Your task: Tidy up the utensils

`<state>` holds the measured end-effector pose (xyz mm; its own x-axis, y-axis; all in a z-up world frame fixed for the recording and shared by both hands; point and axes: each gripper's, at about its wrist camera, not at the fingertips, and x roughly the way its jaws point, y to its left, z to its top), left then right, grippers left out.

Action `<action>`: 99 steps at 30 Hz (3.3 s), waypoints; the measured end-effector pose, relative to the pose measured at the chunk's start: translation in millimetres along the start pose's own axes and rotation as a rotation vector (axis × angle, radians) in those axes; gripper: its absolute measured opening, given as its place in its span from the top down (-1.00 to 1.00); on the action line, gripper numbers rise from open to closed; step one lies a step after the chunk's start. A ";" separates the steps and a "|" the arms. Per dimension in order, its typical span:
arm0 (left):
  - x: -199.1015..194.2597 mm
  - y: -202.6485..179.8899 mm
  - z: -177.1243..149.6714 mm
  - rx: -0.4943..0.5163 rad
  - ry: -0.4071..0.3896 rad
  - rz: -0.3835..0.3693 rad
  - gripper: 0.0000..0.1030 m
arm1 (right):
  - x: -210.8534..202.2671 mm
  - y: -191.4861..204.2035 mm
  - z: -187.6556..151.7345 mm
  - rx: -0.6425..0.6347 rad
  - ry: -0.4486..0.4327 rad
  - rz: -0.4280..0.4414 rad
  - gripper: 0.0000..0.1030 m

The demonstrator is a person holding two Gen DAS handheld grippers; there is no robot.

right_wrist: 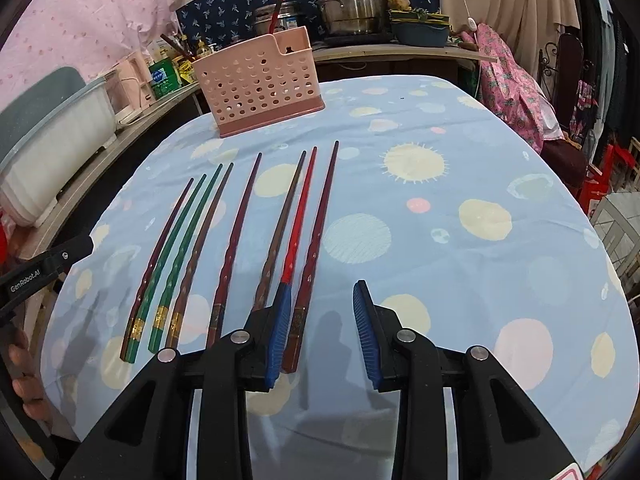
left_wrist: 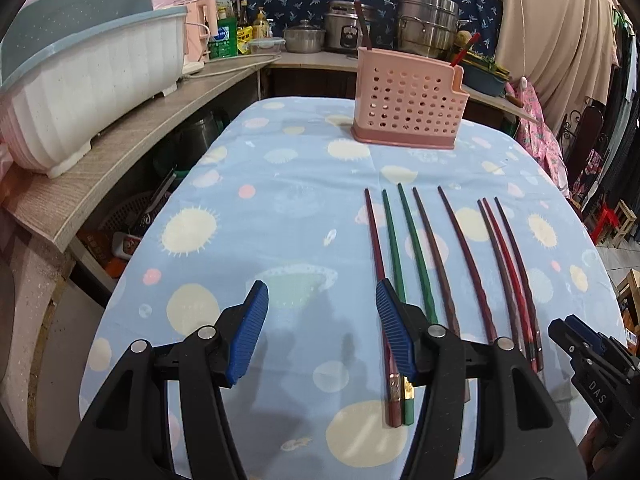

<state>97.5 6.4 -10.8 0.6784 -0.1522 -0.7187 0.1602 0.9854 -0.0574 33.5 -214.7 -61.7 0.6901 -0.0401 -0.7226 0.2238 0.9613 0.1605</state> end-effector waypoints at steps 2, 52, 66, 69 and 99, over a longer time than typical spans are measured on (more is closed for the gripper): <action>0.8 0.2 -2.7 -0.001 0.009 0.000 -0.04 | 3.2 2.5 -2.6 -0.006 0.011 -0.001 0.43; 21.8 -22.3 -51.7 0.061 0.126 -0.022 -0.16 | 6.5 -1.8 -15.2 -0.020 0.021 -0.009 0.87; 19.3 -17.2 -49.6 0.054 0.125 -0.060 0.85 | 5.8 -2.5 -14.4 -0.014 0.024 -0.004 0.87; 18.9 -13.2 -47.9 0.030 0.137 -0.084 0.85 | 4.8 -2.4 -11.6 -0.011 0.028 -0.004 0.87; -53.3 7.1 105.2 -0.047 -0.155 -0.101 0.87 | -79.2 -37.8 122.0 0.072 -0.290 0.044 0.87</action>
<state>137.9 13.5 99.9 0.7636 -0.2564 -0.5926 0.2017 0.9666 -0.1584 54.3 -281.2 71.5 0.8655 -0.0852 -0.4936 0.2309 0.9424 0.2421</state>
